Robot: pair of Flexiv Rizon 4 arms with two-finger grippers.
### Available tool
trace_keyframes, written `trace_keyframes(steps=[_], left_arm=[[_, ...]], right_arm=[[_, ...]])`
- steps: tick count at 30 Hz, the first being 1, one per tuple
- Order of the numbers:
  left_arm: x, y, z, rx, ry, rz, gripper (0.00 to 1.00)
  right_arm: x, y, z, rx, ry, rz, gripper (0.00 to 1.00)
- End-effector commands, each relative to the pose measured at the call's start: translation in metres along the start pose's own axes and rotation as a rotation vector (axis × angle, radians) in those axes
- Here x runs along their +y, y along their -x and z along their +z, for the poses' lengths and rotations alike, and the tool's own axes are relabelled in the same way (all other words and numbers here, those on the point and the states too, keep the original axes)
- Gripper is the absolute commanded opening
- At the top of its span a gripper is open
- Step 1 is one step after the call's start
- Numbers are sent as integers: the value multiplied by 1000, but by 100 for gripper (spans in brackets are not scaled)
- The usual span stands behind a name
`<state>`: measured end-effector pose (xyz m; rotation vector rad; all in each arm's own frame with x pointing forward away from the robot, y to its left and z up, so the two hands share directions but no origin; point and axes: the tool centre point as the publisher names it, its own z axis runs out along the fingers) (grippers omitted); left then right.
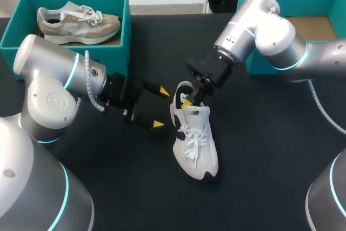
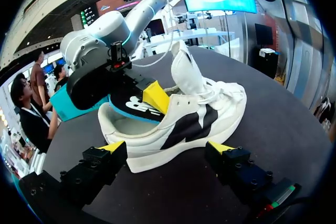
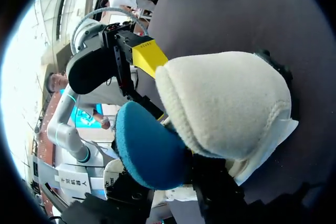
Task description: Take the shoe out of the shoebox, open the shoe tongue, remove and reinsert the insole, then place the shoe into the shoebox
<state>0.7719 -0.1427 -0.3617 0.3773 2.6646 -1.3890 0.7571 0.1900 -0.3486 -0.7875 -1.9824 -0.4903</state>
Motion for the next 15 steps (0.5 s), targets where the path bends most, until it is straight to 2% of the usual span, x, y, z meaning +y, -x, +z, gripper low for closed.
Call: trace_keyframes(steps=[1, 15], left_arm=[[0, 0, 0, 2, 1, 0, 100], [0, 0, 0, 2, 1, 0, 100]], right_arm=[[-4, -10, -7, -38, 12, -2, 30], [12, -11, -28, -82, 0, -36, 29]])
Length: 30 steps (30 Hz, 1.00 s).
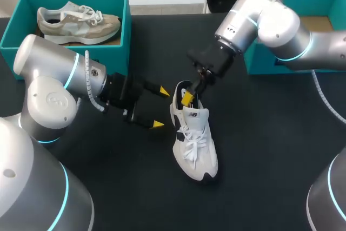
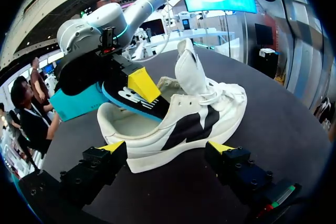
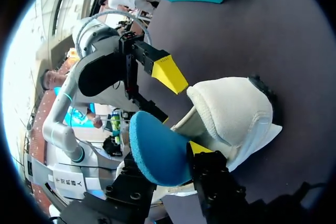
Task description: Take the shoe out of the shoebox, open the shoe tongue, remove and reinsert the insole, then place the shoe into the shoebox
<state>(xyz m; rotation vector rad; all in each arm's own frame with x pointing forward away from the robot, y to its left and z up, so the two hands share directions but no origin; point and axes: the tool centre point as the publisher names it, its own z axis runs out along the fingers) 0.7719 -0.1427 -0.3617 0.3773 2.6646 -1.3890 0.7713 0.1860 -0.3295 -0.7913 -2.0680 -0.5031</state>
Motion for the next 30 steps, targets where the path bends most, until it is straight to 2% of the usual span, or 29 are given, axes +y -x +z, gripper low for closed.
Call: trace_keyframes(steps=[1, 6, 10, 11, 13, 14, 20, 27, 28, 30], left_arm=[[0, 0, 0, 2, 1, 0, 100], [0, 0, 0, 2, 1, 0, 100], [0, 0, 0, 2, 1, 0, 100], [0, 0, 0, 2, 1, 0, 100], [0, 0, 0, 2, 1, 0, 100], [0, 0, 0, 2, 1, 0, 100], [0, 0, 0, 2, 1, 0, 100], [0, 0, 0, 2, 1, 0, 100], [0, 0, 0, 2, 1, 0, 100], [0, 0, 0, 2, 1, 0, 100]], right_arm=[[6, 0, -10, -11, -18, -4, 28], [12, 4, -16, -23, -30, -8, 29], [15, 7, -14, -24, -31, -13, 26], [14, 9, -11, -20, -34, -14, 22], [12, 11, -6, -11, -36, -6, 5], [10, 12, -3, -6, -39, 0, 0], [-1, 14, 17, 41, -62, 44, 0], [-5, 11, 16, 26, -47, 59, 0], [-5, 10, 15, 22, -45, 58, 2], [-2, 8, 12, 10, -45, 55, 12]])
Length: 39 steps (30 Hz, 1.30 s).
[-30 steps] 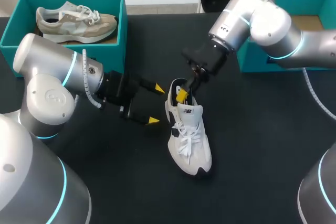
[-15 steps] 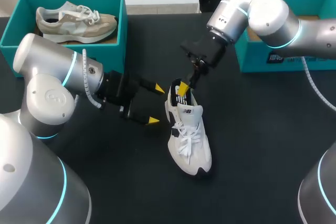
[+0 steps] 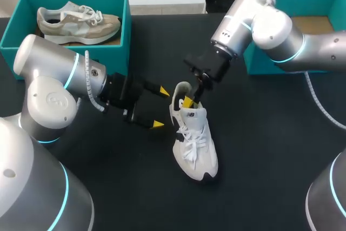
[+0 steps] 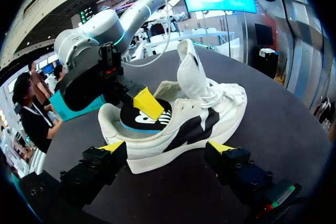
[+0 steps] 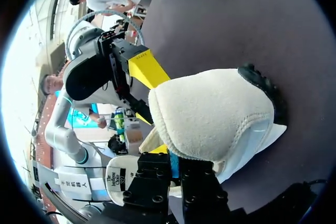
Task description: Take the shoe out of the shoebox, open the shoe tongue, remove and reinsert the insole, then place the shoe into the shoebox
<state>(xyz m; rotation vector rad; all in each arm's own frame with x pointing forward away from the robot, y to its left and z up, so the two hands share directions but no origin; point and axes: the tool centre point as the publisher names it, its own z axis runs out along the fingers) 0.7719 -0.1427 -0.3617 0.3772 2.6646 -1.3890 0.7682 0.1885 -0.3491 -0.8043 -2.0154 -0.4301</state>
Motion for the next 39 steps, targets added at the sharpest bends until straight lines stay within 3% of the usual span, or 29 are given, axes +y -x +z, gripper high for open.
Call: trace_keyframes(steps=[1, 4, 7, 20, 28, 31, 35, 37, 38, 39], left_arm=[[0, 0, 0, 2, 1, 0, 100], [0, 0, 0, 2, 1, 0, 100], [0, 0, 0, 2, 1, 0, 100], [0, 0, 0, 2, 1, 0, 100], [0, 0, 0, 2, 1, 0, 100], [0, 0, 0, 2, 1, 0, 100], [0, 0, 0, 2, 1, 0, 100], [0, 0, 0, 2, 1, 0, 100], [0, 0, 0, 2, 1, 0, 100], [0, 0, 0, 2, 1, 0, 100]], right_arm=[[0, -7, -4, -27, 4, -2, 17], [3, -11, -9, -46, -6, -8, 29], [5, -21, -17, -77, -10, -19, 34], [21, -51, -61, -192, -1, -70, 46], [-6, -73, -89, -242, 140, -33, 46], [-11, -84, -101, -259, 159, -6, 43], [-11, -87, -101, -240, 166, 32, 36], [-12, -83, -94, -235, 191, 39, 20], [-13, -82, -91, -235, 203, 49, 0], [-14, -81, -88, -231, 212, 61, 0]])
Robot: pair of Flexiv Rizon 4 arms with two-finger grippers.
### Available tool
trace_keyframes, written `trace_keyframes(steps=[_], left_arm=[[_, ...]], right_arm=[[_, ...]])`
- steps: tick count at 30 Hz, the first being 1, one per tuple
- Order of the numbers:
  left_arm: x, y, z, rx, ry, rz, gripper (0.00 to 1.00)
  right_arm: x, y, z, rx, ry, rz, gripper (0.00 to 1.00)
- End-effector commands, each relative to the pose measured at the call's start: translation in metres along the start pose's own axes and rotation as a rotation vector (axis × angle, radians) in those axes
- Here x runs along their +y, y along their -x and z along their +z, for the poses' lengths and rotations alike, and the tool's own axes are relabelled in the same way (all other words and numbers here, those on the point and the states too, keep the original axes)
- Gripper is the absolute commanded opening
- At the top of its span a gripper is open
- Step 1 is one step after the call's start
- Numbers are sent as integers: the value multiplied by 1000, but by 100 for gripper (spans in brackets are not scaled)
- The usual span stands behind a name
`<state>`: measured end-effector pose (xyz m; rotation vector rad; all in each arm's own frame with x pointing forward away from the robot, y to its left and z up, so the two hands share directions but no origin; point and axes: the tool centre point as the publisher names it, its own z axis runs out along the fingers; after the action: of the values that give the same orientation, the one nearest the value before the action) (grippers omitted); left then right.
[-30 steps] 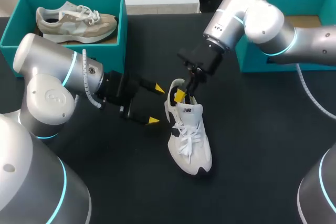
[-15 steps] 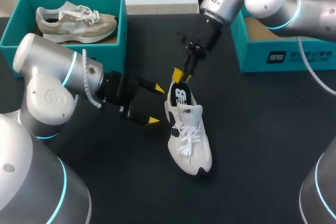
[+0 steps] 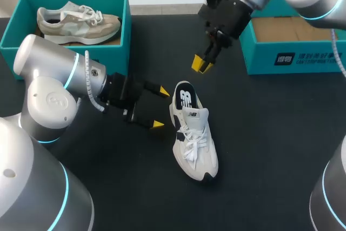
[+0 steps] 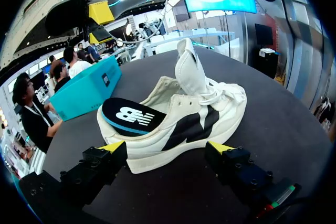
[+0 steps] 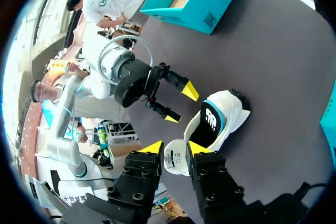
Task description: Take the shoe out of the shoebox, open the shoe tongue, remove and reinsert the insole, then place the shoe into the shoebox
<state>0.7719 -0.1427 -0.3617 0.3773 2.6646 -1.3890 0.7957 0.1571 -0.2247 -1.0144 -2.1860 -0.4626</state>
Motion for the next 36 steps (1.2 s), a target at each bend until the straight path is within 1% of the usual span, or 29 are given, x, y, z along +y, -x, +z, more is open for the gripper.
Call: trace_keyframes(steps=[1, 2, 3, 4, 6, 7, 8, 11, 13, 14, 18, 19, 21, 22, 23, 26, 29, 32, 33, 34, 36], left_arm=[[0, 0, 0, 2, 1, 0, 100], [0, 0, 0, 2, 1, 0, 100], [-2, 0, -4, 18, 2, 11, 100], [-3, -1, -8, 33, 15, 8, 100], [-2, -1, -16, 24, 41, 12, 100], [-2, -1, -20, 49, 33, 3, 100], [-1, 0, -25, 41, 32, 7, 100], [-1, 2, -37, 6, 46, 2, 100], [-1, 4, -46, 9, 44, -1, 100], [0, 5, -50, -7, 52, 3, 100], [0, 13, -65, -9, 62, 9, 100], [1, 16, -68, -24, 84, 12, 100], [1, 21, -73, -1, 84, 15, 100], [1, 23, -74, -4, 104, 19, 100], [0, 25, -77, 24, 84, 19, 100], [1, 31, -86, 45, 79, 27, 100], [-1, 31, -95, 70, 74, 37, 100], [0, 31, -103, 66, 72, 37, 100], [0, 31, -104, 62, 77, 35, 100], [1, 31, -106, 72, 63, 27, 100], [1, 31, -106, 72, 63, 27, 100]], right_arm=[[-12, 0, 15, -13, 89, 30, 0], [-13, -1, 17, -16, 98, 44, 0], [-15, -1, 18, -22, 111, 63, 0], [-17, -1, 19, -46, 117, 83, 0], [-20, -3, 19, -80, 131, 117, 0], [-22, -4, 19, -118, 145, 136, 0], [-23, -5, 18, -128, 156, 146, 0], [-26, -6, 18, -219, 190, 163, 0], [-28, -8, 17, -302, 212, 169, 0], [-28, -9, 17, -357, 231, 165, 0], [-28, -9, 17, -357, 231, 165, 0], [-28, -9, 17, -357, 231, 165, 0], [-28, -9, 17, -357, 231, 165, 0], [-28, -9, 17, -357, 231, 165, 0], [-28, -9, 17, -357, 231, 165, 0], [-28, -9, 17, -357, 231, 165, 0], [-28, -9, 17, -357, 231, 165, 0], [-28, -9, 17, -357, 231, 165, 0], [-28, -7, 15, -382, 282, 203, 0], [-27, -5, 14, -403, 314, 233, 0], [-26, -2, 14, -473, 333, 296, 0]])
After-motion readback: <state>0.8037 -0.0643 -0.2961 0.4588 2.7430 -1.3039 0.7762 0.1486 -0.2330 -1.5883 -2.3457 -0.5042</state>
